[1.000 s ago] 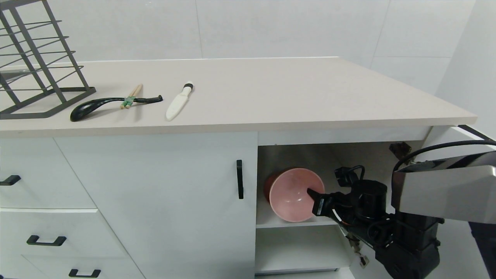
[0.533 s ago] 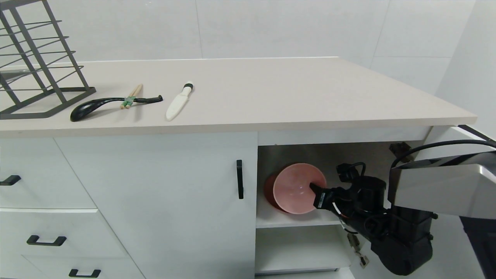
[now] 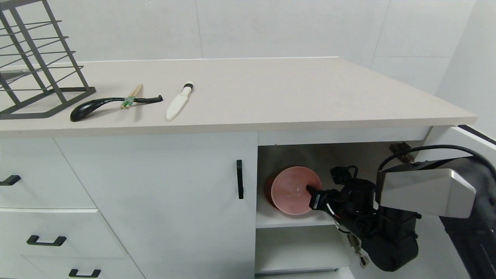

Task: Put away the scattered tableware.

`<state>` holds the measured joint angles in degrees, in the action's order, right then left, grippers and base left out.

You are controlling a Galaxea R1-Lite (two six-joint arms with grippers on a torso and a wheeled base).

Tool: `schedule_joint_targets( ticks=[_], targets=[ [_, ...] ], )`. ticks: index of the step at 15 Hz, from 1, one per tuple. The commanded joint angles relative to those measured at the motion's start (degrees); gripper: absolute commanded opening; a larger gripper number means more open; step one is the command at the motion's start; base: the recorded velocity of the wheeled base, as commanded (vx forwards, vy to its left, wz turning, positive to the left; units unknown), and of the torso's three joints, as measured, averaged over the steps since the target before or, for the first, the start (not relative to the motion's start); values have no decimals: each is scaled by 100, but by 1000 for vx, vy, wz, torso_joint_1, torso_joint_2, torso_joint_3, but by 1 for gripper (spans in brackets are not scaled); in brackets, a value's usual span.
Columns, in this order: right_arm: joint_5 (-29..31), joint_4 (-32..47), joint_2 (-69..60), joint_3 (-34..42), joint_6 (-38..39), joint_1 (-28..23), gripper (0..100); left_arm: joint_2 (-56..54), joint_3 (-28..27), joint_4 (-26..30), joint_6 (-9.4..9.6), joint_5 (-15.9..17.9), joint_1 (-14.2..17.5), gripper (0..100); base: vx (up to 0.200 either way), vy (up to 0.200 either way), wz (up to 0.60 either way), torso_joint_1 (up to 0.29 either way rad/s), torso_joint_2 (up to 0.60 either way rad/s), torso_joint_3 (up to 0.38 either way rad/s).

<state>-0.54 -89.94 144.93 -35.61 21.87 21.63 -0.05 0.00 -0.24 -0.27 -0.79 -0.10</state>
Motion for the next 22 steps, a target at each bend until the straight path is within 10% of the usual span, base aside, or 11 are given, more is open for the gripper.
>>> schedule_joint_targets(
  ticks=[1,5,6,16,22],
  targets=[
    [1,-6,88,-43,1,-1,0,5,-9,42,36,132,1,100,0,0,0,0,0,0],
    [1,-6,114,-43,10,8,0,5,0,33,18,167,1,100,0,0,0,0,0,0],
    [10,-6,114,-25,1,8,100,5,0,33,9,167,1,100,0,0,0,0,0,0],
    [45,-6,-589,72,-280,26,100,5,0,33,-8,167,1,100,0,0,0,0,0,0],
    [54,-6,-1749,1355,-473,457,100,5,0,24,-8,167,1,100,0,0,0,0,0,0]
  ],
)
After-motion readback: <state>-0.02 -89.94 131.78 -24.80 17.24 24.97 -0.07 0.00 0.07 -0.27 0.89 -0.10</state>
